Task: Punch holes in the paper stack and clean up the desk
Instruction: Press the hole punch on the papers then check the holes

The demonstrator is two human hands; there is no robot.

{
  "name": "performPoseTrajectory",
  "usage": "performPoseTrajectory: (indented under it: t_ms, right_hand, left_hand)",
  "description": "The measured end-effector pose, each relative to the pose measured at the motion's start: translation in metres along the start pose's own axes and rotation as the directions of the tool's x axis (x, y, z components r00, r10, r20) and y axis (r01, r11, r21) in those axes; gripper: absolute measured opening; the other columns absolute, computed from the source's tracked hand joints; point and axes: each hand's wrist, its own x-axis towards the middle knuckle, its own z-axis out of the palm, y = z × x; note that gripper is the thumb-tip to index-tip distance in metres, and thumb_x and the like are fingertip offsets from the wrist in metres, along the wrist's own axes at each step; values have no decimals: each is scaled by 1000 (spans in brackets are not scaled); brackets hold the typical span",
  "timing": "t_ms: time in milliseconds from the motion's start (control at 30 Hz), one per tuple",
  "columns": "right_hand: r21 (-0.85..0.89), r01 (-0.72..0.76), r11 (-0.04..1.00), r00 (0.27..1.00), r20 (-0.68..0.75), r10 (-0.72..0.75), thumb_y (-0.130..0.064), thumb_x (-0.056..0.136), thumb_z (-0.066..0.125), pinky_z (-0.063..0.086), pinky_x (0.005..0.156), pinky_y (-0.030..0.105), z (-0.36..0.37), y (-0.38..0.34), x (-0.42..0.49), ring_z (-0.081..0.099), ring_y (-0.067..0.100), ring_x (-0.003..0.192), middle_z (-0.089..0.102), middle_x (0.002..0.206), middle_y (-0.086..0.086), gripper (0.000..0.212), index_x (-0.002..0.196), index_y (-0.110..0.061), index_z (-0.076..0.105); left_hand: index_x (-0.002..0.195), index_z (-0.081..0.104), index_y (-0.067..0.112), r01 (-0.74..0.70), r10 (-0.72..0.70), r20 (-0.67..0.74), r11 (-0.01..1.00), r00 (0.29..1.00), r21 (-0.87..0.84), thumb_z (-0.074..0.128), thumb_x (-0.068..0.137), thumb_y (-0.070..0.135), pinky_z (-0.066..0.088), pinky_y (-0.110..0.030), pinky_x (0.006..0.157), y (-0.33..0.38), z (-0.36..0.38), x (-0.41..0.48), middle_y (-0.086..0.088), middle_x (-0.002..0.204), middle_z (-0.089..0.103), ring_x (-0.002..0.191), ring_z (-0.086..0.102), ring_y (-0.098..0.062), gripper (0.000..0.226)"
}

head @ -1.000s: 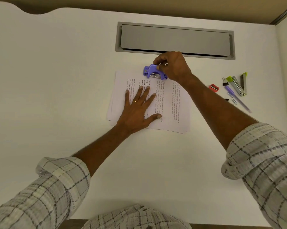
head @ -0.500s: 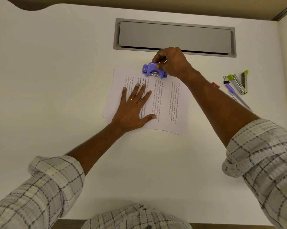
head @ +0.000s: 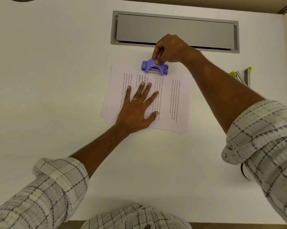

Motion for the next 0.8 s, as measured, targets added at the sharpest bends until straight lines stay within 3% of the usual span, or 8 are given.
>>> performPoseTrajectory:
  t_ms: [133, 600, 800]
  right_hand:
    - [129, -68, 989, 988, 150, 49, -11, 78, 85, 51, 53, 9, -14, 5, 10, 70, 7, 74, 74, 85, 1, 17, 92, -16, 76]
    - [308, -210, 928, 939, 327, 103, -11, 72, 87, 57, 62, 12, -14, 30, 38, 76, 5, 76, 80, 79, -2, 14, 77, -22, 80]
    - [356, -210, 910, 957, 267, 116, -13, 75, 86, 56, 60, 11, -8, 34, 31, 76, 6, 75, 79, 81, -1, 13, 82, -21, 79]
  left_hand:
    - [164, 7, 30, 0, 0, -1, 1000, 1000, 3, 21, 96, 74, -3, -62, 126, 0, -2, 0, -3, 173, -3, 160, -5, -26, 82]
    - [164, 12, 29, -18, 18, -91, 1000, 996, 0, 28, 98, 69, 1, -63, 125, 0, 8, -1, -3, 173, 1, 160, -3, -24, 79]
    - [164, 11, 29, -27, 28, -112, 1000, 993, 12, 28, 97, 70, 1, -63, 125, -1, 12, -1, -3, 173, 1, 160, -2, -24, 80]
